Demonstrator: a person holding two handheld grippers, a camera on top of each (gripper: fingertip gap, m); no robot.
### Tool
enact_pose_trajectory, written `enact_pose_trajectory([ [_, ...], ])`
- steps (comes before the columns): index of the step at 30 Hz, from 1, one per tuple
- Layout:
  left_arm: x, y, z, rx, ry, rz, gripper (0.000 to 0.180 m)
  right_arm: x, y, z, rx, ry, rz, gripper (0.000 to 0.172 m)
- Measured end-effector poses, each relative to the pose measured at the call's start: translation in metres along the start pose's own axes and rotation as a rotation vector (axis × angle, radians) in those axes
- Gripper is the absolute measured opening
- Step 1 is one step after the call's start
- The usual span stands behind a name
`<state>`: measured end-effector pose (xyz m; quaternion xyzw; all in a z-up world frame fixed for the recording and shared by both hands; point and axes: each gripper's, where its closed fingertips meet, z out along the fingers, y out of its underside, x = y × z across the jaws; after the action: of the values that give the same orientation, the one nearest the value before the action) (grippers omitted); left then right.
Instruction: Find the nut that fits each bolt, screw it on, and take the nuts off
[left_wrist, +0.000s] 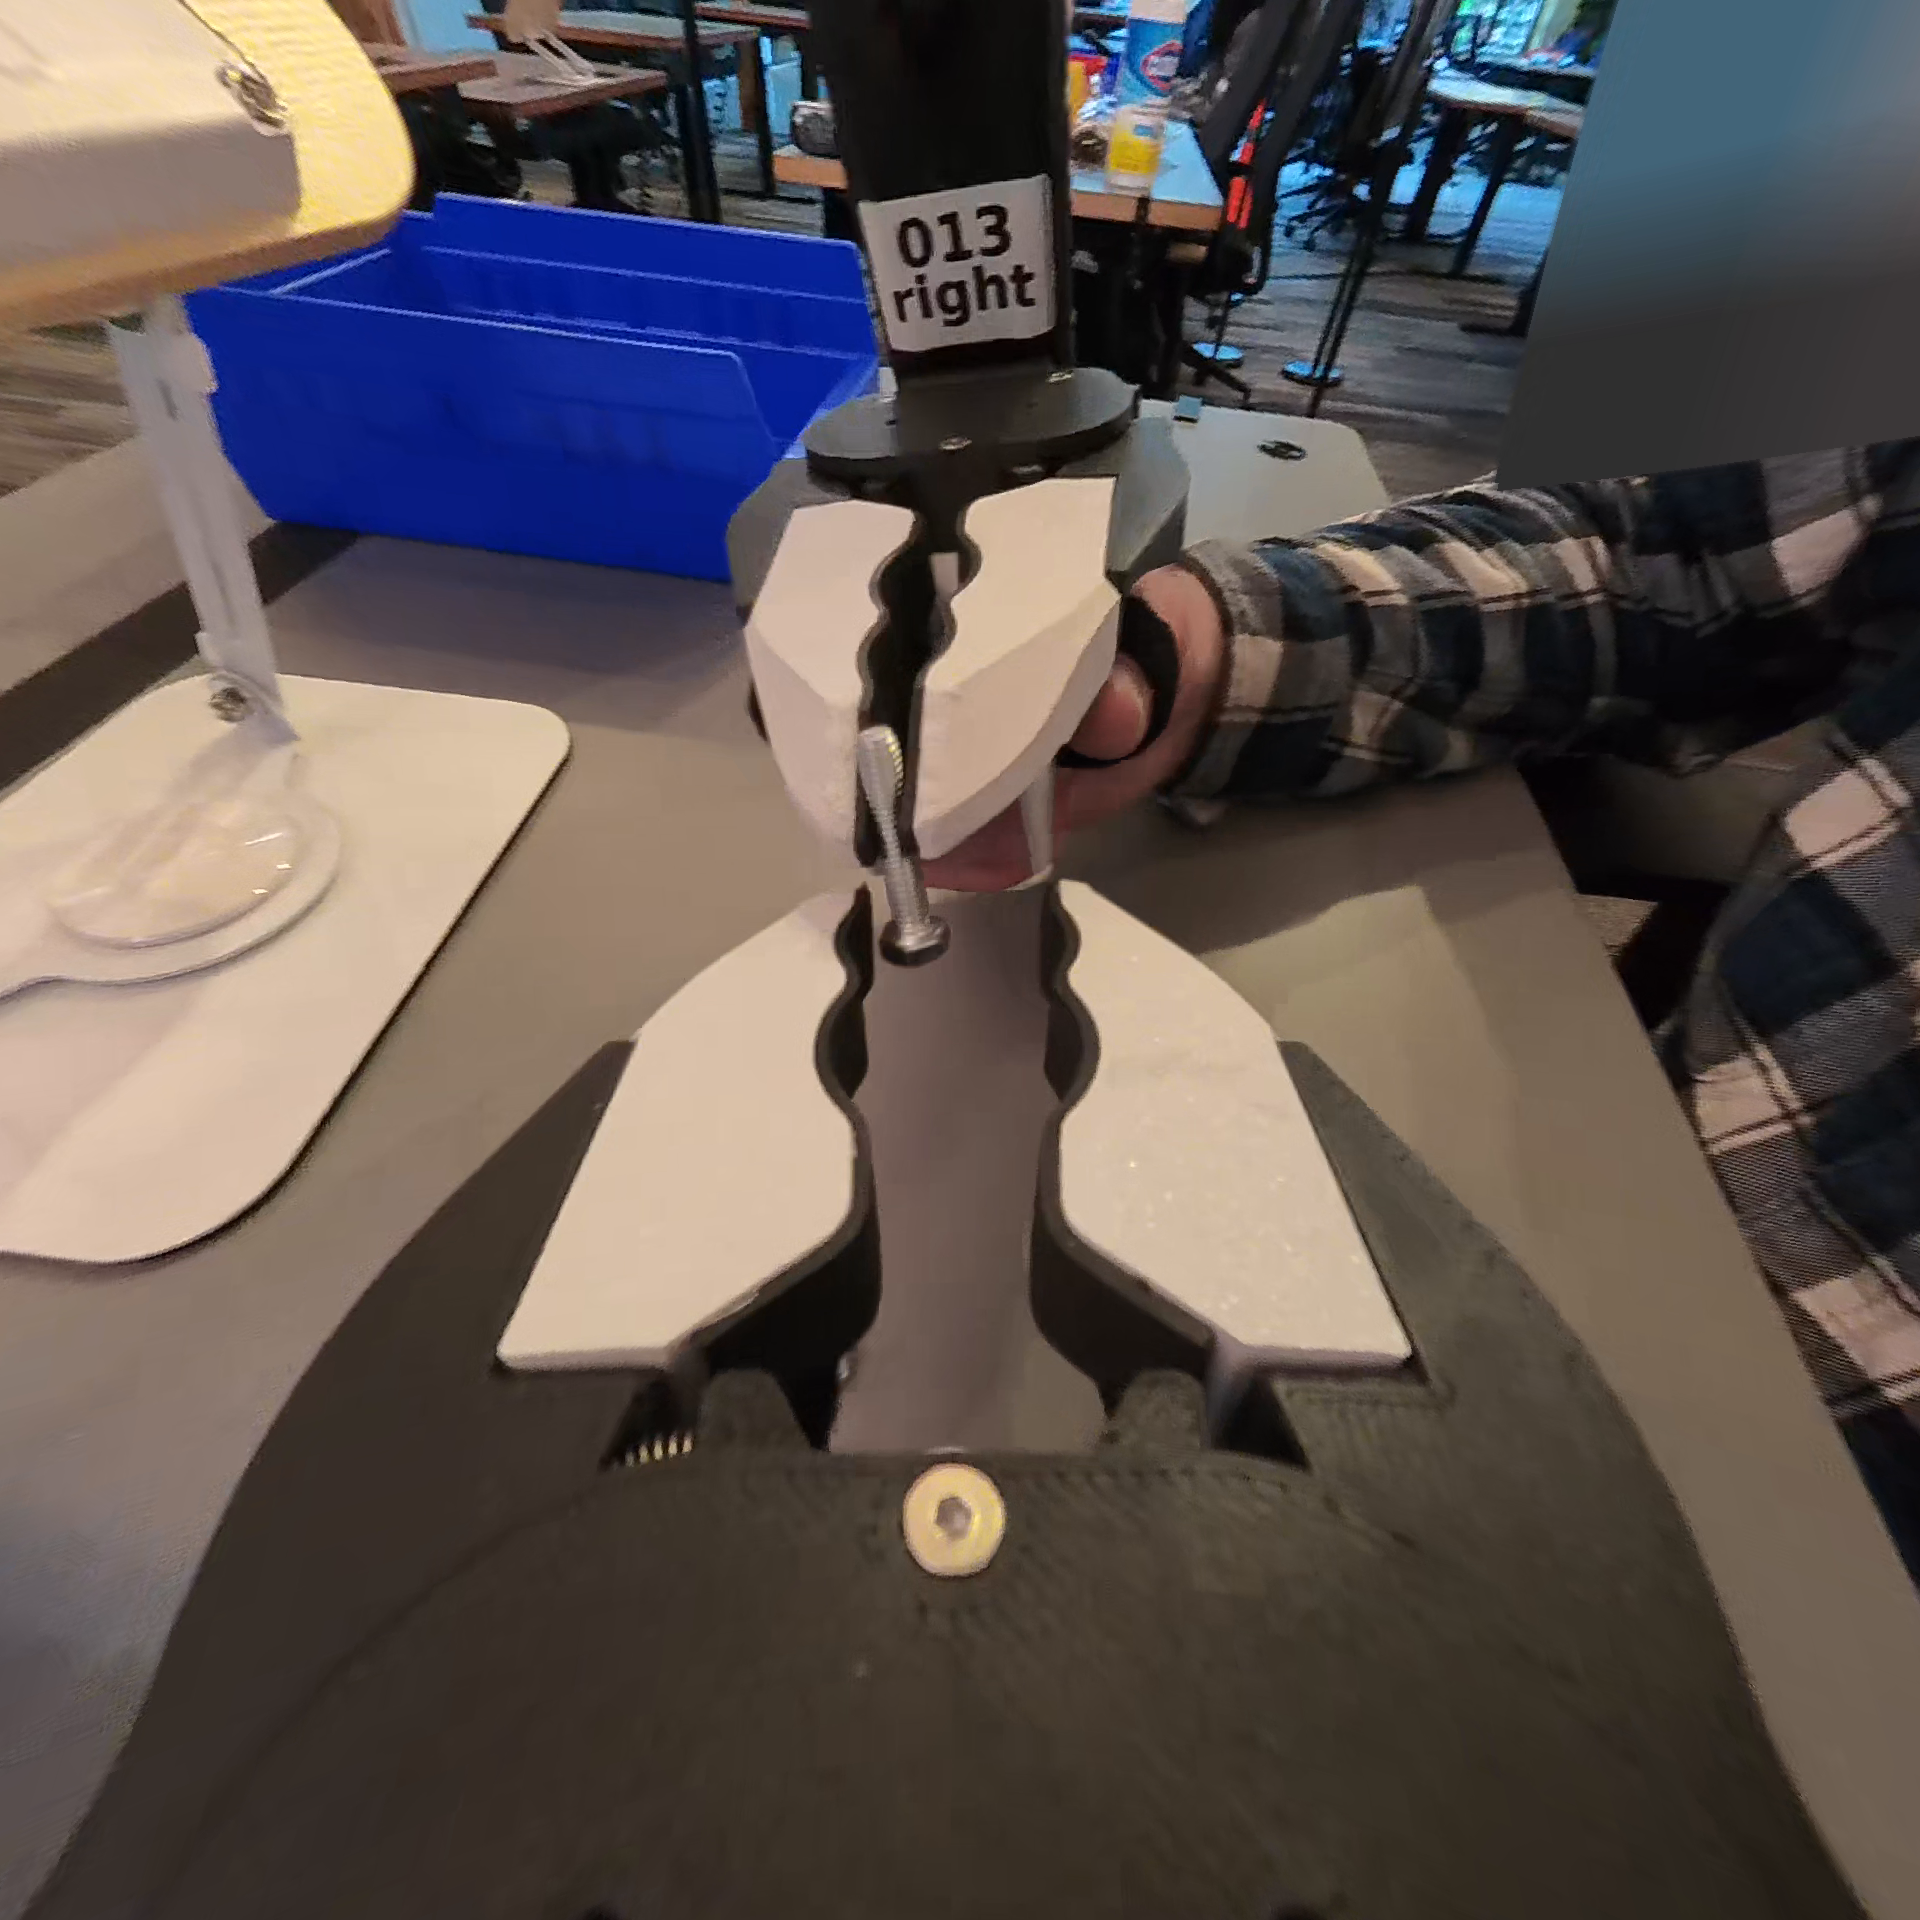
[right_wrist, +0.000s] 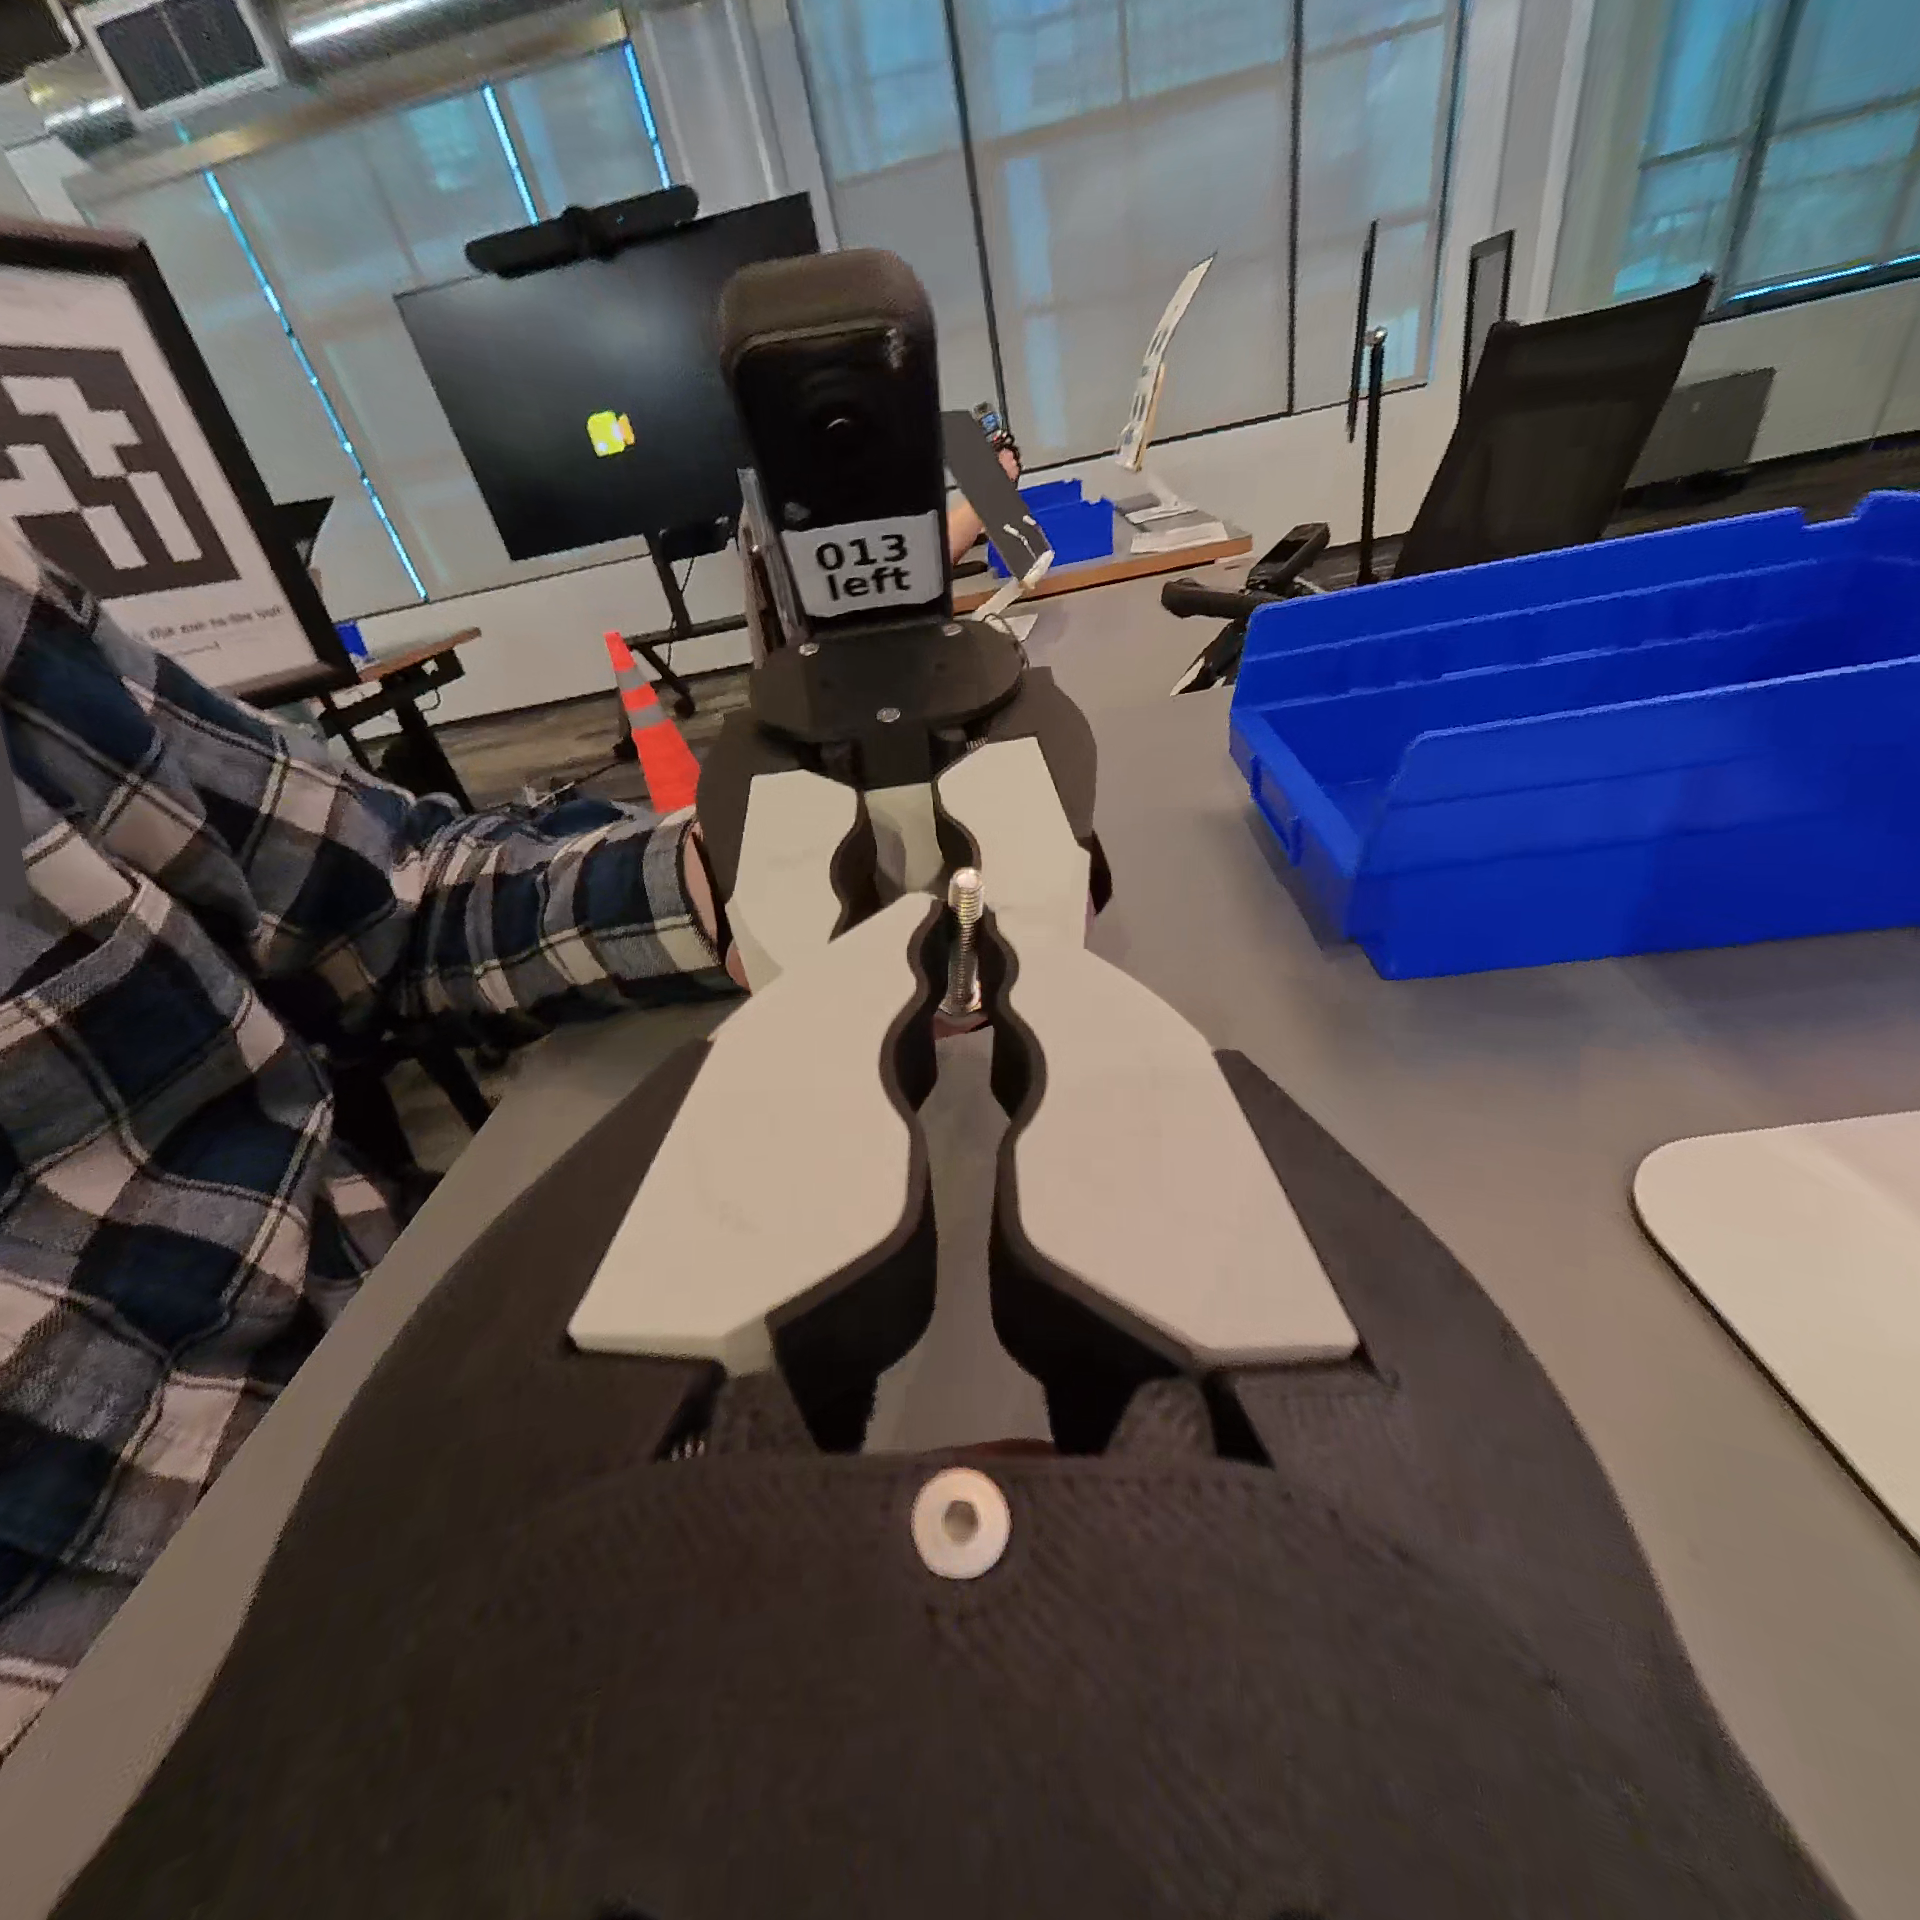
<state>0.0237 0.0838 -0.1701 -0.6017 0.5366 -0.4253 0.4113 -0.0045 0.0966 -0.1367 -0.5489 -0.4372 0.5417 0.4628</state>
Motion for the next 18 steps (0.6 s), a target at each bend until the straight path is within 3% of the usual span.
enact_pose_trajectory([
  [10,0.011,0.001,0.0,0.022,0.117,-0.062,0.01,-0.015,0.003,0.003,-0.016,-0.084,-0.037,0.005],
  [18,0.012,0.001,-0.001,0.019,0.112,-0.041,0.01,-0.017,0.003,0.003,-0.009,-0.087,-0.047,0.005],
])
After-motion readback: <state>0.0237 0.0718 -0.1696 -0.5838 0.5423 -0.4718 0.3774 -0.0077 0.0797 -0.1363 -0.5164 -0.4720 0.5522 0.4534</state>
